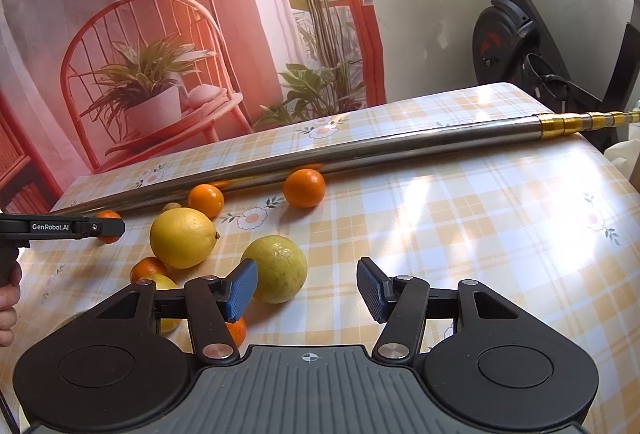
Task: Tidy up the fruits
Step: 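Grasp a tangerine with the left tool while the right tool approaches a green-yellow citrus, then close the right tool around the green-yellow citrus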
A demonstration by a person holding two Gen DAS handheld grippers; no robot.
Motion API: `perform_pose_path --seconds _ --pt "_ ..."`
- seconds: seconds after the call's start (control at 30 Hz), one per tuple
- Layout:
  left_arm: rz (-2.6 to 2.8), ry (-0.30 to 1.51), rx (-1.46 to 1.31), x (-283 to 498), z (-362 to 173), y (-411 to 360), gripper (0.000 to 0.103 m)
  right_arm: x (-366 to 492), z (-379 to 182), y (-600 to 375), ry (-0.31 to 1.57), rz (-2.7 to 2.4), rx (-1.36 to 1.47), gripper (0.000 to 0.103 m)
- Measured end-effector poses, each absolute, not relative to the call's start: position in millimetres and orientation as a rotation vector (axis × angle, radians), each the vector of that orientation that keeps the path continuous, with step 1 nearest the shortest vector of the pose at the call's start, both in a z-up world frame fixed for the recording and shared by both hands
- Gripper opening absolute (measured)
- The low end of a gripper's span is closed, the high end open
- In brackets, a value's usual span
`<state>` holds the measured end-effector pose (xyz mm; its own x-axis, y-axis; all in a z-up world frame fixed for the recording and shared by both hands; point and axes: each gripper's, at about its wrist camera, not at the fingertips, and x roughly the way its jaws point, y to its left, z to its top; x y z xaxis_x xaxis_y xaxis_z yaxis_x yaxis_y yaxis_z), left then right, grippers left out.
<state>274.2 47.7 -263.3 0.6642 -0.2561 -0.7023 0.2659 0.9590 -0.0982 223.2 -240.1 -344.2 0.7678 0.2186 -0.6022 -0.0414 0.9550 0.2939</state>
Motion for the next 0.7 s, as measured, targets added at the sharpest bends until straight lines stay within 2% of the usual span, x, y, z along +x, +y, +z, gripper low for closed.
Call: perform_pose_path --seconds 0.23,0.47,0.57,0.7 --pt "-0.289 0.732 0.027 231 -247 55 0.034 235 -346 -232 0.704 0.176 0.264 0.053" --pt "-0.275 0.752 -0.038 207 -247 71 0.034 256 -351 -223 0.729 0.195 0.275 0.052" --pt "-0.268 0.757 -0.044 203 -247 72 0.034 262 -355 -217 0.752 0.209 0.269 0.045" --pt "-0.271 0.762 -0.059 196 -249 73 0.034 263 -357 -213 0.759 0.207 0.273 0.044"
